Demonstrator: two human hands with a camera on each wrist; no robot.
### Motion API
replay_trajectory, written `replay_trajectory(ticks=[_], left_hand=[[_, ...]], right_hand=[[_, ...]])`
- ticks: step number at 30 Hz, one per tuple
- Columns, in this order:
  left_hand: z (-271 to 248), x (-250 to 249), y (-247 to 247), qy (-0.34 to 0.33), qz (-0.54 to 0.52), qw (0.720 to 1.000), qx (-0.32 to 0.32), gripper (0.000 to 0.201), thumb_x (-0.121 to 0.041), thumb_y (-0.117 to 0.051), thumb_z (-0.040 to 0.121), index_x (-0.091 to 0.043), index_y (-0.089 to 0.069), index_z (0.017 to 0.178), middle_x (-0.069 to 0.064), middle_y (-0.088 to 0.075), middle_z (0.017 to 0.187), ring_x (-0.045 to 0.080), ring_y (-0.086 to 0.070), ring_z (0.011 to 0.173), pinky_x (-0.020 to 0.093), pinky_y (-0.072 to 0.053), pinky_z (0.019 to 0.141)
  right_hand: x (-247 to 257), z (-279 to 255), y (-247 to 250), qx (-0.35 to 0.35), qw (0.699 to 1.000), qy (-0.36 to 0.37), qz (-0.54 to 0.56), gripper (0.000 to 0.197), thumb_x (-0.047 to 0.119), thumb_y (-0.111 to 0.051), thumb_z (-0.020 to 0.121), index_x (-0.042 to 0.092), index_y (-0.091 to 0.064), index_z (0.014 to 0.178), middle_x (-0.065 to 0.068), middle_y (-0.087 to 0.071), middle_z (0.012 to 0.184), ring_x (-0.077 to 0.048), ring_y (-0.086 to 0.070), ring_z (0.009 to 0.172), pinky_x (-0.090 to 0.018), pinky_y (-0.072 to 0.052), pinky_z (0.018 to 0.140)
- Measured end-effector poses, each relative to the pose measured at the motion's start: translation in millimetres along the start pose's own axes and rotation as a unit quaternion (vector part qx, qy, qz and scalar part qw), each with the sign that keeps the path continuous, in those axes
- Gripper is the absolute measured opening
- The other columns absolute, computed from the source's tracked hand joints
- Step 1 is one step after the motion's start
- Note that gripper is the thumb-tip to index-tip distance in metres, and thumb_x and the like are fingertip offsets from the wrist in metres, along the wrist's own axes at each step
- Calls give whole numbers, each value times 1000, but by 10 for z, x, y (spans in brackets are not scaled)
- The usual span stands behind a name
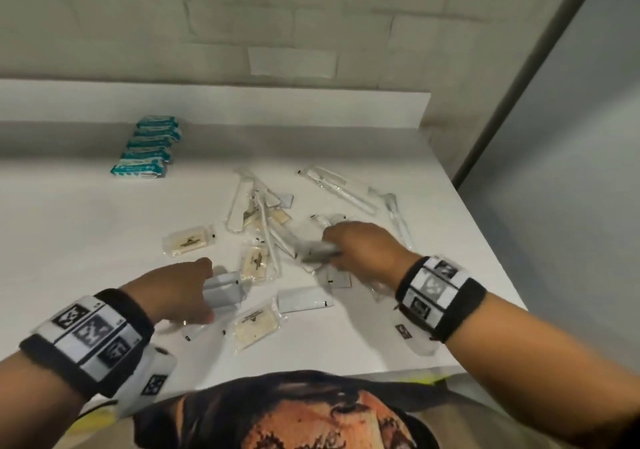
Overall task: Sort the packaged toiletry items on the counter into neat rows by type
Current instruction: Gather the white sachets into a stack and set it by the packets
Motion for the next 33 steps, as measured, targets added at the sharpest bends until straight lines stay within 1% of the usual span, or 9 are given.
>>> replay_trajectory(ticks=[5,8,11,15,21,25,28,30,33], left_hand=[[-19,-88,77,-1,66,998,-10,29,-33,-64,76,-22,-50,99,-7,-58,89,13,-58,80,23,-41,60],[8,-246,301,-45,54,995,-74,23,-35,-61,81,-21,-56,98,-3,-59,93,17,-58,85,27,-43,66],[65,-585,564,-155,52,972,-169,43,-48,-63,80,-21,-60,112,-1,-58,116,22,-55,104,36,-45,88],[161,-1032,388,-255,146,954,-68,74,-61,-50,80,-27,-37,145,-9,-31,154,18,-24,143,38,-24,116],[33,-566,254,-199,131,971,7,62,-36,-56,83,-27,-39,143,-7,-39,150,16,-40,135,37,-37,108],[-9,-185,297,-160,55,985,-35,65,-46,-57,79,-35,-40,141,-11,-44,145,13,-44,128,31,-36,105],[14,-96,365,-135,17,988,-79,71,-66,-52,71,-30,-50,132,-10,-54,133,13,-50,118,30,-41,99],[28,-48,432,-111,-5,986,-126,45,-53,-61,81,-23,-56,115,-4,-61,116,18,-55,104,33,-45,87],[50,89,520,-87,-63,975,-194,29,-43,-65,84,-22,-47,93,0,-61,89,23,-56,82,31,-41,65]], right_hand=[[-568,-64,151,63,992,-92,51,16,37,-64,83,23,-58,78,7,-61,82,-16,-58,77,-31,-46,64],[-609,-132,22,172,981,-77,41,15,35,-65,82,26,-65,95,6,-68,93,-17,-62,86,-34,-50,77],[-671,-79,116,150,983,-106,-15,36,34,-62,87,25,-60,122,1,-64,121,-20,-58,106,-35,-48,90],[-236,-70,64,169,986,-6,7,64,42,-63,86,37,-37,144,8,-46,146,-18,-47,128,-34,-39,105],[-183,-118,-127,278,958,18,-59,70,25,-65,85,38,-32,146,11,-57,134,-16,-52,121,-26,-39,89],[-173,113,19,196,976,10,-94,17,32,-61,83,27,-62,99,6,-67,96,-21,-61,88,-36,-53,77],[-5,222,-64,175,982,28,-59,38,33,-62,81,35,-56,119,8,-65,113,-18,-61,97,-31,-50,78],[195,163,-145,218,971,75,-58,59,33,-63,84,39,-41,139,12,-57,132,-16,-56,113,-27,-44,85],[338,34,-203,277,953,115,-33,62,30,-65,85,38,-40,142,12,-53,138,-15,-53,119,-30,-44,97]])
Point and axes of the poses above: each hand's wrist, its own z-axis towards the middle knuckle, its own y-axis out of the back of the hand, x = y × z, the point moved 6 cm from there along z, towards the middle knuckle
